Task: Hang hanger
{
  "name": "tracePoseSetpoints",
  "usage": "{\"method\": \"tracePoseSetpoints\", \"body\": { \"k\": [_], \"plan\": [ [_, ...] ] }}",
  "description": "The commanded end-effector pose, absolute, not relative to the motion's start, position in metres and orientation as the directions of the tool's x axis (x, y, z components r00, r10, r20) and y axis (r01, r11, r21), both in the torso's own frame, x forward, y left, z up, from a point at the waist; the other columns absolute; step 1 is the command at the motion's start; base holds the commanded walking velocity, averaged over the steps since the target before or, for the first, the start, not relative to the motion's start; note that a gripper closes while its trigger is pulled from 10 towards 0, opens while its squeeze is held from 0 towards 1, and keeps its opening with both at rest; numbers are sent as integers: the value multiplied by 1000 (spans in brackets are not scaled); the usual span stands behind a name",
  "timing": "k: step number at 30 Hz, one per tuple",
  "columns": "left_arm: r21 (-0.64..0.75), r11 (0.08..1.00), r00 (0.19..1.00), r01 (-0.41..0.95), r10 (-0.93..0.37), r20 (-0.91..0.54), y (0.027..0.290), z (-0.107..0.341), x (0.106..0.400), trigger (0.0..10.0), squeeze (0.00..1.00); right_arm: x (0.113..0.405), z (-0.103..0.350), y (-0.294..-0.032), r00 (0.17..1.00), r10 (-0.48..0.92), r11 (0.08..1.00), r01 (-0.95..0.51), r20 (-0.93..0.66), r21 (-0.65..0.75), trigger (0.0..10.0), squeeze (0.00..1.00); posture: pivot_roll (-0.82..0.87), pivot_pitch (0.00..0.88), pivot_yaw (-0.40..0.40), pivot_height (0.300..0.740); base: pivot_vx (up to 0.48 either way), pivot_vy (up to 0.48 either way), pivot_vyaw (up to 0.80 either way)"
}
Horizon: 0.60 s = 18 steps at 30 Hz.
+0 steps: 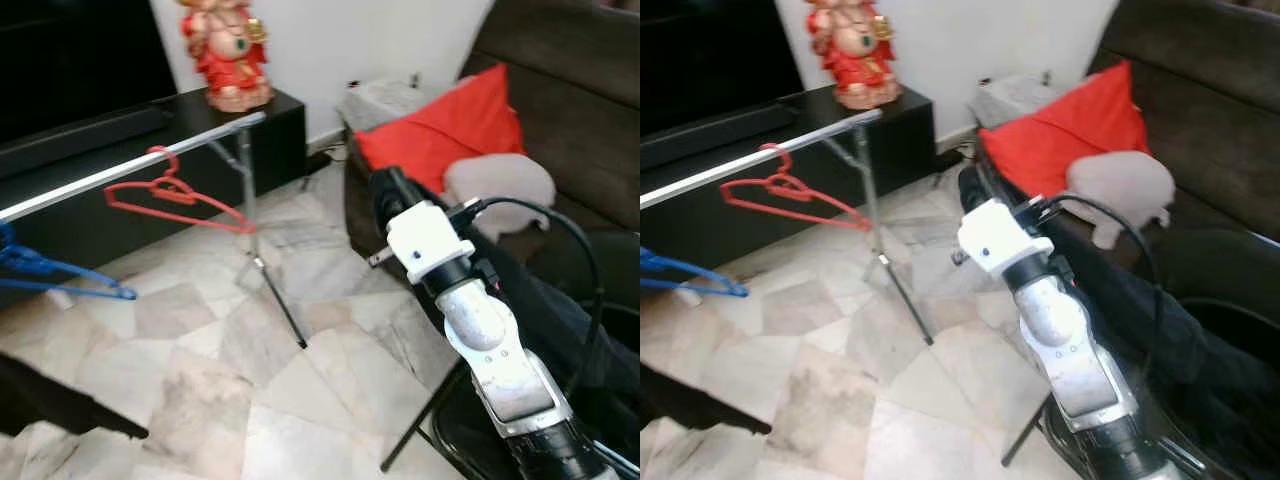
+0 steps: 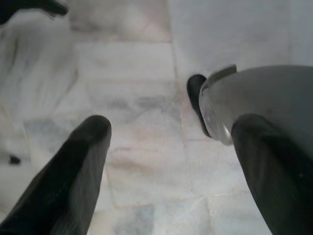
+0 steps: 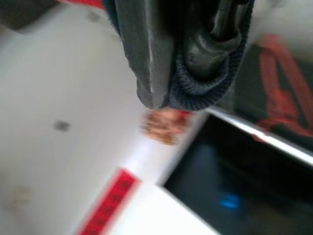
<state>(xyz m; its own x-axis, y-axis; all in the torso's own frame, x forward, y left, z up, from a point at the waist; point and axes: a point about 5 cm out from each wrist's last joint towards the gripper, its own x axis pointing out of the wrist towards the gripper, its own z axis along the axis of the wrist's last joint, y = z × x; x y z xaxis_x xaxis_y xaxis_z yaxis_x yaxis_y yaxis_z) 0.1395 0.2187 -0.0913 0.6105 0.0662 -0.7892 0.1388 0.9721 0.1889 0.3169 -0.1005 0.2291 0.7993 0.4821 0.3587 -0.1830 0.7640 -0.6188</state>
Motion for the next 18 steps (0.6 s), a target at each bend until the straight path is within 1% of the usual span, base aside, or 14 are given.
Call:
{"method": "tracePoseSetpoints", "body": {
  "k": [1,2,3,5,7,8,9,11,13,14,16,17,18],
  "plan": [
    [191,972,592,139,73,-803,221,-93,134,10000,0,304,238,-75,705,594,731,-273,387,-625,10000,0,-98,120,-6,740,0,0,800],
    [192,972,590,137,76,-804,222,-93,134,10000,0,300,236,-70,681,634,716,-339,366,-610,10000,0,-97,121,-7,740,0,0,800],
    [192,972,590,137,76,-804,222,-93,134,10000,0,300,236,-70,681,634,716,-339,366,-610,10000,0,-97,121,-7,740,0,0,800],
    [193,972,589,136,78,-804,222,-93,134,10000,0,295,235,-66,654,667,706,-400,358,-584,10000,0,-97,120,-7,740,0,0,800],
    [195,972,589,134,80,-804,223,-93,134,10000,0,289,234,-60,609,719,670,-482,335,-564,10000,0,-97,121,-7,740,0,0,800],
    [195,972,589,134,80,-804,223,-93,134,10000,0,289,234,-60,609,719,670,-482,335,-564,10000,0,-97,121,-7,740,0,0,800],
    [195,972,589,134,80,-804,222,-93,134,10000,0,284,232,-56,572,760,633,-542,309,-554,10000,0,-99,122,-7,740,0,0,800],
    [195,972,590,134,80,-803,222,-93,134,10000,0,283,231,-55,565,770,624,-567,297,-538,10000,0,-97,121,-7,740,0,0,800],
    [197,971,596,137,78,-799,222,-93,136,10000,0,290,227,-63,626,723,677,-557,293,-480,10000,0,-99,121,-6,740,0,0,203],
    [200,970,605,136,78,-792,222,-91,138,10000,0,296,223,-70,672,684,712,-535,282,-454,10000,0,-100,121,-7,740,0,0,0],
    [205,972,643,120,81,-762,225,-86,148,10000,0,313,210,-89,798,563,796,-454,215,-399,10000,0,-98,122,-9,740,0,0,0],
    [207,972,655,115,82,-751,227,-84,152,10000,0,318,206,-95,833,520,820,-424,190,-384,10000,0,-93,120,-9,740,0,0,0],
    [216,971,690,107,84,-719,230,-77,164,10000,0,331,187,-116,925,374,888,-337,66,-313,10000,0,-88,121,-10,740,0,0,0]
  ]
}}
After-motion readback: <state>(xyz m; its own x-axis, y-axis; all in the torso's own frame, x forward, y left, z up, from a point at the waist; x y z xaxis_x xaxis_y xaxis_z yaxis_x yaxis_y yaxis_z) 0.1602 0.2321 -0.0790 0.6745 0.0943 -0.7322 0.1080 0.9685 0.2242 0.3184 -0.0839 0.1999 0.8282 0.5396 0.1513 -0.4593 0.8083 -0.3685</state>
